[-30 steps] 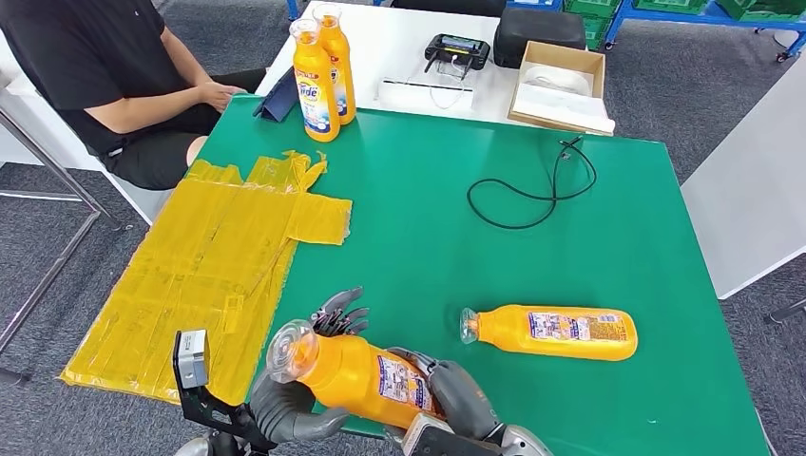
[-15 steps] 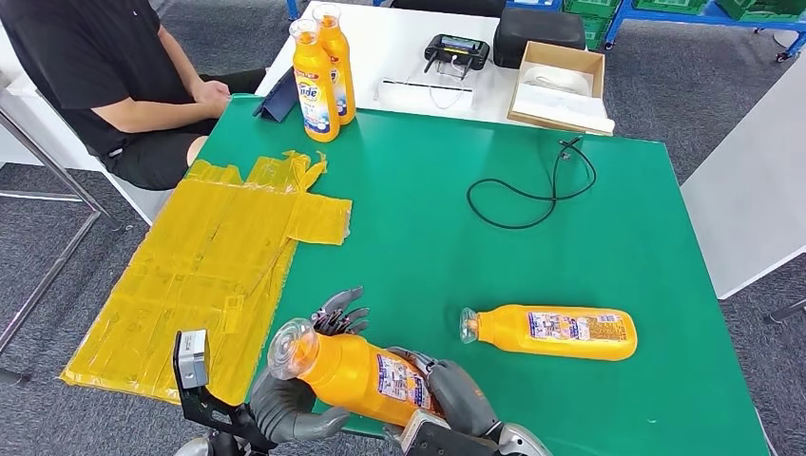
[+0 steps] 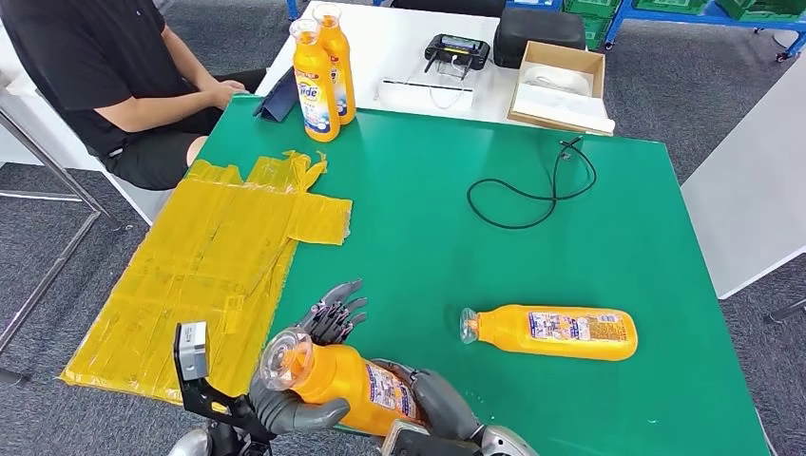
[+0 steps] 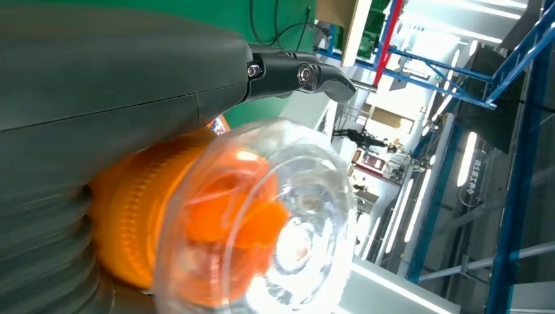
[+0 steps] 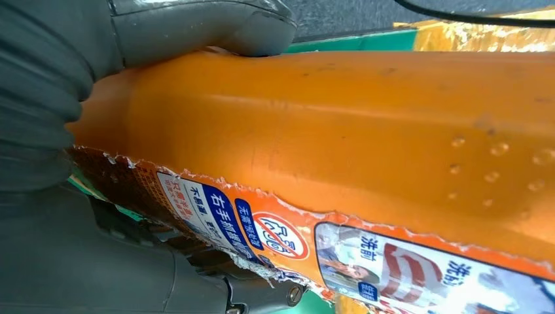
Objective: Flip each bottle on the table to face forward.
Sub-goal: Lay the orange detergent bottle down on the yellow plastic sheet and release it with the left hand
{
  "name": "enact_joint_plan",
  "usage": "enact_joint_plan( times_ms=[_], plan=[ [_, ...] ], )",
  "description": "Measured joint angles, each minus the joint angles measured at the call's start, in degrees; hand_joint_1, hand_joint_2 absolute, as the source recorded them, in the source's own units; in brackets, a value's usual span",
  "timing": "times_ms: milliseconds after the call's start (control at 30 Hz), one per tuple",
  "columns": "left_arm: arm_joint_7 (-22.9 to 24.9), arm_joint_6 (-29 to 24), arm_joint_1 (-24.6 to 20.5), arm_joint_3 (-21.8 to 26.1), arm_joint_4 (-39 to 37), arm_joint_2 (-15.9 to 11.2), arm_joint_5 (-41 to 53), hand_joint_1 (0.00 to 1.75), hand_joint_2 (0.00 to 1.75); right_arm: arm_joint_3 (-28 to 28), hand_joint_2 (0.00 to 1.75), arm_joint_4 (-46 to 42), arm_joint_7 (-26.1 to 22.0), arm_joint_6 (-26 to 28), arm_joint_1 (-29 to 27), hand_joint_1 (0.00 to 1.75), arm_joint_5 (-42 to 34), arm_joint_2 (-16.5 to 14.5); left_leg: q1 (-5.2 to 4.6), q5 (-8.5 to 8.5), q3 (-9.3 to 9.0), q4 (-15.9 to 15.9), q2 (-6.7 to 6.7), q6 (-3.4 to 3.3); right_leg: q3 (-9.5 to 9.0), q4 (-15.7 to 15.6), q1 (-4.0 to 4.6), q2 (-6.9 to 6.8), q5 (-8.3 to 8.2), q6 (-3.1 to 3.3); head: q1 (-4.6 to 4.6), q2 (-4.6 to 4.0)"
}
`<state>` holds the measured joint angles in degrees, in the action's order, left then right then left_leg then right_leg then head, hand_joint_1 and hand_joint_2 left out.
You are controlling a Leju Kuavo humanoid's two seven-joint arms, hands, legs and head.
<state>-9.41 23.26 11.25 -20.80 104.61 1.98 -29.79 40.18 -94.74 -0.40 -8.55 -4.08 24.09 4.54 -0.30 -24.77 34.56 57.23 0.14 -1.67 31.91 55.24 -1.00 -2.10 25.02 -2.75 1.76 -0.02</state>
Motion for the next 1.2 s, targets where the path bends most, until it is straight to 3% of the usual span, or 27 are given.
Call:
enact_joint_plan(
  times_ms=[67, 100, 333, 933, 1200],
  plan=[
    [0.05, 0.21, -0.04, 0.06, -0.18, 0.03, -0.21, 1.51, 1.75, 0.39, 1.75, 0.87, -0.52, 0.38, 0.01, 1.75, 0.1, -0.03, 0.0, 0.0, 0.0, 0.0, 0.0, 0.0, 0.0, 0.0, 0.0, 0.0, 0.0, 0.0, 0.0, 0.0],
    [-0.06, 0.45, -0.09, 0.08, -0.26, 0.03, -0.3, 1.75, 1.75, 0.58, 1.75, 1.4, -0.82, 0.52, 0.03, 1.75, 0.15, -0.05, 0.0, 0.0, 0.0, 0.0, 0.0, 0.0, 0.0, 0.0, 0.0, 0.0, 0.0, 0.0, 0.0, 0.0],
    [-3.04, 4.84, -0.86, 0.07, -0.87, 0.05, -0.28, 1.75, 1.75, 1.47, 1.75, 4.24, -2.0, 1.16, 0.09, 1.75, 0.39, -0.08, 0.0, 0.0, -0.01, 0.0, 0.0, 0.0, 0.0, 0.0, 0.0, 0.0, 0.0, 0.0, 0.01, 0.0],
    [-5.02, 5.63, -0.34, -0.1, -2.34, 0.05, 1.05, 1.75, 1.75, 2.87, 1.75, 5.79, -1.97, 4.37, -1.05, 1.75, 0.99, 0.29, 0.0, 0.0, -0.02, 0.0, 0.0, 0.0, 0.0, 0.0, 0.0, 0.0, 0.0, 0.0, 0.01, 0.0],
    [-4.18, 5.49, -0.89, -0.75, -2.28, 0.05, 0.1, 1.75, 1.75, 2.79, 1.75, 1.45, 0.37, 6.9, -2.32, 1.75, 0.25, 1.95, 0.0, 0.0, -0.02, 0.0, 0.0, 0.0, -0.01, 0.0, 0.0, 0.0, 0.0, 0.0, 0.0, 0.0]
  ],
)
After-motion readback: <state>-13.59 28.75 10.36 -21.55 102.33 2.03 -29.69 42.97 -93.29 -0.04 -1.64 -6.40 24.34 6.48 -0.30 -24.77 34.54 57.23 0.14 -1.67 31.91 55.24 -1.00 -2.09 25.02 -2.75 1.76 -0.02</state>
